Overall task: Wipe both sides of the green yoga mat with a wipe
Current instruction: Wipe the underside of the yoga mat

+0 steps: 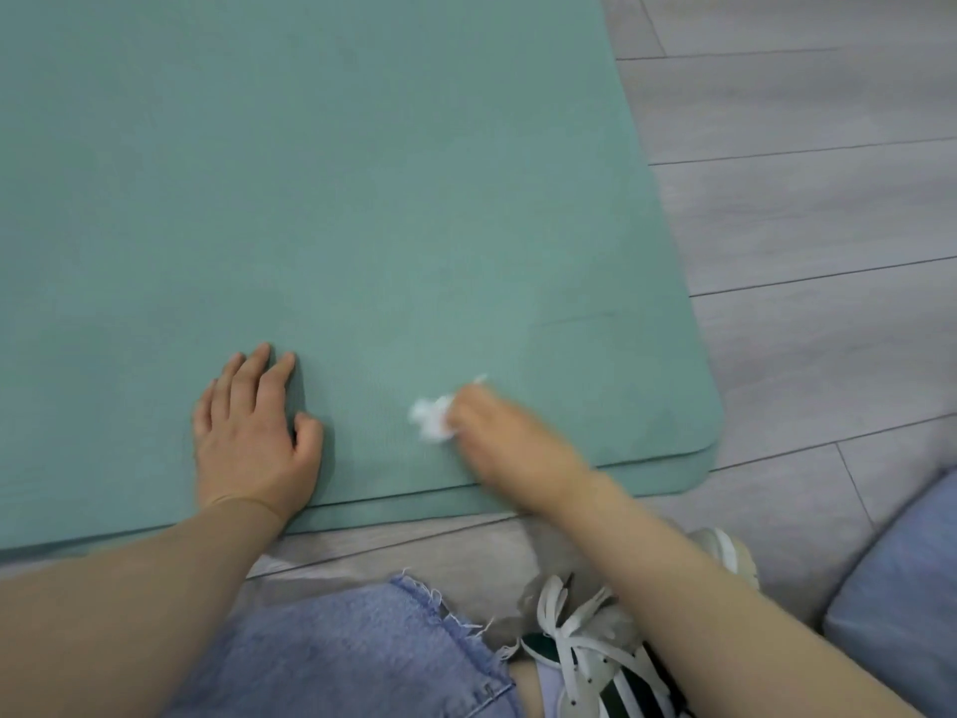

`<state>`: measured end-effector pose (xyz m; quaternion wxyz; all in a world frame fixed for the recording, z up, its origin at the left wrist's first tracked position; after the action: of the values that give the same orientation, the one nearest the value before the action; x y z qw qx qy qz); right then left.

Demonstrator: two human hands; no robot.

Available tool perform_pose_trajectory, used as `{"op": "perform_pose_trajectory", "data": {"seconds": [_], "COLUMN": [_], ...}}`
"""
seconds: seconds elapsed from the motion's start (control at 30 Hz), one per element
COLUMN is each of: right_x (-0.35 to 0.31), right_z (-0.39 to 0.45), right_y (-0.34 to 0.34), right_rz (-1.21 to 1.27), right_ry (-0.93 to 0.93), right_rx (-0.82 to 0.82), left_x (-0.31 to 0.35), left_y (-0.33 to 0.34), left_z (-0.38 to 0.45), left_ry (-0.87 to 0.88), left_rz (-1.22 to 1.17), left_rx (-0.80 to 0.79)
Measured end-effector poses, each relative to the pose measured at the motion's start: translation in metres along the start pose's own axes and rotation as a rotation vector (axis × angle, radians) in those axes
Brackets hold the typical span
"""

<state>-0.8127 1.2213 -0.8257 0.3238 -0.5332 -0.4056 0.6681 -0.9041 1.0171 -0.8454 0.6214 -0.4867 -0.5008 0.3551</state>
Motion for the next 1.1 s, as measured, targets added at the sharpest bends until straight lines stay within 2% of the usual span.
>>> {"op": "perform_pose_trajectory", "data": {"seconds": [0.07,0.13,0.17,0.2,0.23,0.27,0.33,0.43,0.47,0.5,0.53,0.6,0.7,0.77,0.83,0.87,0.9,0.97,1.07,1.1], "right_x": [0.093,0.163,0.176,0.173,0.159,0.137,0.066,-0.077,-0.098,-0.094,-0.072,0.005,0.131,0.170,0.169,0.156,0.136,0.072,-0.050,-0.064], "right_z": [-0.028,-0.087,-0.110,-0.118,-0.109,-0.090,-0.034,0.014,0.010,0.004,-0.001,-0.018,-0.093,-0.148,-0.159,-0.144,-0.118,-0.055,0.002,0.004], "right_y": [-0.058,-0.101,-0.109,-0.105,-0.094,-0.078,-0.028,0.038,0.049,0.052,0.043,0.005,-0.072,-0.104,-0.099,-0.091,-0.078,-0.039,0.031,0.039], "right_rz": [-0.032,-0.071,-0.061,-0.064,-0.053,-0.026,0.040,0.061,0.050,0.044,0.033,-0.009,-0.080,-0.070,-0.017,-0.026,-0.035,0.013,0.127,0.139], "right_ry": [0.463,0.966,1.145,1.249,1.273,1.202,0.875,0.232,0.087,0.030,0.069,0.365,0.974,1.352,1.550,1.525,1.414,1.039,0.442,0.314], "right_rx": [0.296,0.461,0.513,0.539,0.552,0.550,0.439,0.081,-0.009,-0.055,-0.027,0.151,0.448,0.580,0.649,0.646,0.617,0.463,-0.028,-0.142], "left_x": [0.000,0.000,0.001,0.001,0.001,0.001,0.000,0.000,-0.001,-0.001,-0.001,-0.001,-0.001,-0.001,-0.002,-0.002,-0.001,-0.001,0.000,0.000], "left_y": [0.000,0.000,0.000,0.000,0.000,-0.001,0.000,0.001,0.001,0.001,0.002,0.001,0.001,0.001,0.001,0.001,0.001,0.001,0.000,0.000], "left_z": [-0.001,-0.001,-0.001,0.000,0.000,0.000,0.000,-0.001,0.000,0.000,-0.001,-0.001,0.000,0.000,0.000,0.000,0.000,0.000,-0.001,-0.001], "left_ry": [0.001,0.000,0.001,0.002,0.001,0.000,-0.002,-0.001,-0.003,-0.003,-0.002,0.002,0.007,0.010,0.004,0.005,0.008,0.007,0.003,0.004], "left_rz": [-0.001,-0.002,-0.006,-0.010,-0.010,-0.007,-0.003,-0.003,-0.005,-0.007,-0.008,-0.003,-0.007,-0.012,-0.008,-0.006,-0.006,-0.011,-0.016,-0.019], "left_rx": [0.008,0.013,0.013,0.011,0.009,0.008,0.001,-0.013,-0.013,-0.010,-0.008,-0.006,-0.004,-0.002,0.001,0.000,0.000,0.003,0.005,0.004]}}
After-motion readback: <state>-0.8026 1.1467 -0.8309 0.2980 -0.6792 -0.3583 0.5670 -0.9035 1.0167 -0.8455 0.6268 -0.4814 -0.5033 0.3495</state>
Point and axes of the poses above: each hand's wrist, its own z-axis towards the middle knuckle, its own y-axis out of the palm, x = y × z, the point moved 8 cm from there along z, towards the middle knuckle, and after that the axes turned 1 degree about -z, right-handed, at the moved point
